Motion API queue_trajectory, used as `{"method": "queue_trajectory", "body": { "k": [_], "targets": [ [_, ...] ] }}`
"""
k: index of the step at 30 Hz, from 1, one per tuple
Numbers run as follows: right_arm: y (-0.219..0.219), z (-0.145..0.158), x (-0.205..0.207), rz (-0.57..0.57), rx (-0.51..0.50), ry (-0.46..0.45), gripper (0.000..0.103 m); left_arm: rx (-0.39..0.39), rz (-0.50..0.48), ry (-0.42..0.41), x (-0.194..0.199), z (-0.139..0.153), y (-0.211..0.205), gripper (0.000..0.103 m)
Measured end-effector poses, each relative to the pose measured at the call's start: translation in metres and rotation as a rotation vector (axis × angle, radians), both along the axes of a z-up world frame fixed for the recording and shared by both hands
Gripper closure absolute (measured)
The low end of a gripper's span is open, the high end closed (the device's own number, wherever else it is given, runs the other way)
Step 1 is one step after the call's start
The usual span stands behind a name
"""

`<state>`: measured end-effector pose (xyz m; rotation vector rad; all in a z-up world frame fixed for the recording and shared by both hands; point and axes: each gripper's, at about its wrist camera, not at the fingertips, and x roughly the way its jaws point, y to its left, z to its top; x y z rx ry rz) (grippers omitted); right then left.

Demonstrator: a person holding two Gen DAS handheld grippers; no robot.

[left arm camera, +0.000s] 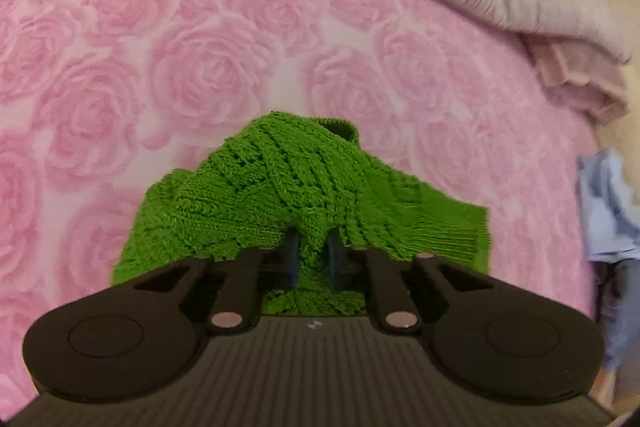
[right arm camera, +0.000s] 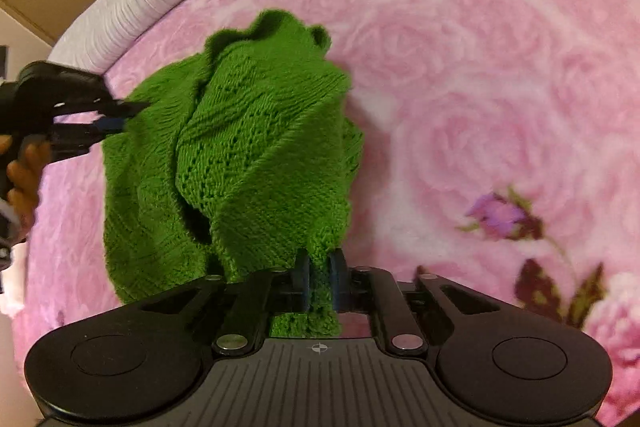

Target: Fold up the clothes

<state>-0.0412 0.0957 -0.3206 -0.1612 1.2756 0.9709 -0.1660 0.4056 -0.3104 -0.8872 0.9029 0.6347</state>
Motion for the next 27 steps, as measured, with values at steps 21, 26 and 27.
{"method": "queue_trajectory", "body": {
  "k": [21,26,27],
  "targets": [
    [-0.002,0.044,-0.115,0.395,-0.132,0.061,0.048,-0.004,0.219,0.207,-0.313,0.055,-0.031,0.089],
    [-0.025,0.039,-0.083,0.095,-0.151,0.117,0.043,-0.011,0.133,0.099,-0.261,0.039,-0.017,0.07],
    [-0.032,0.039,-0.079,0.045,-0.136,0.123,0.041,-0.013,0.115,0.077,-0.25,0.036,-0.014,0.067]
  ]
}}
